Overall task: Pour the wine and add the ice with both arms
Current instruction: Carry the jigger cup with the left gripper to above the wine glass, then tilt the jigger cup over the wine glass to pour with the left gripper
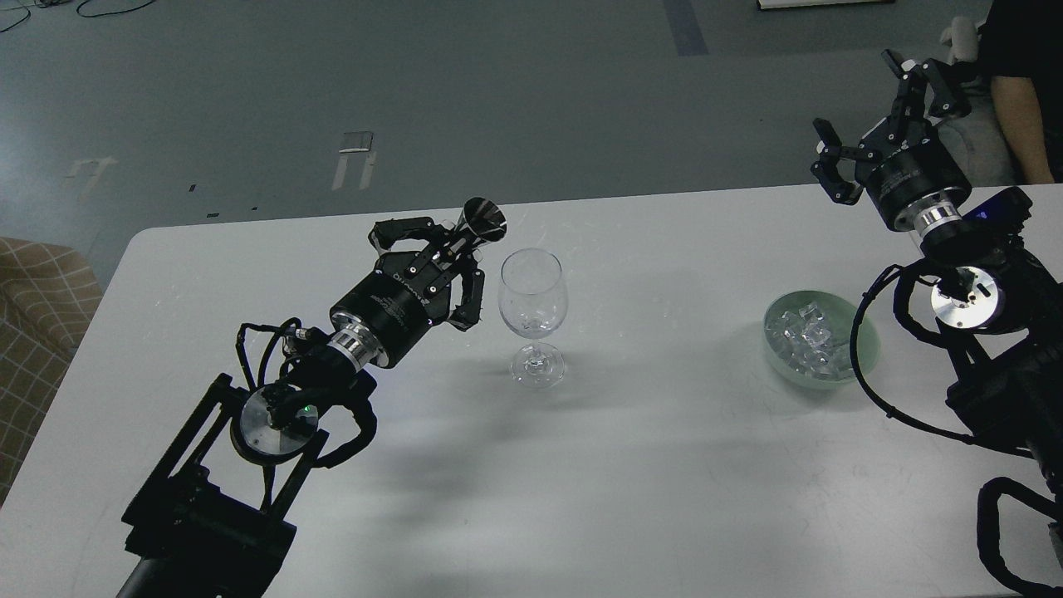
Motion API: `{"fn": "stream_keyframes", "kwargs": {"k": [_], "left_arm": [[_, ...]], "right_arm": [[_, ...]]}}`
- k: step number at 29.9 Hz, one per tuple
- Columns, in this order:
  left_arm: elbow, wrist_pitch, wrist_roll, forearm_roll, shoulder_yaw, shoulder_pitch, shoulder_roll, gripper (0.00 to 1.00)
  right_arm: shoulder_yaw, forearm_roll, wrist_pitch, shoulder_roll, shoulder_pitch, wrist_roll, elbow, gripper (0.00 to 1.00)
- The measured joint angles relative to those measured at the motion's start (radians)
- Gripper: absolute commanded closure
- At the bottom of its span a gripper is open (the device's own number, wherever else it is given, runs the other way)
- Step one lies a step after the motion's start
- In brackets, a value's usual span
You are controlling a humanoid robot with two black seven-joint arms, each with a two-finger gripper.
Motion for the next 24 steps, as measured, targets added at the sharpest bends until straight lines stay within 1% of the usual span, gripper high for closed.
{"fn": "stream_keyframes", "kwargs": {"k": [24], "left_arm": [[0.008, -0.010, -0.001, 0.097, 0.007, -0.031, 0.017, 1.00]], "right_arm": [[0.002, 0.000, 0.000, 0.001, -0.002, 0.002, 0.001, 0.00]]}}
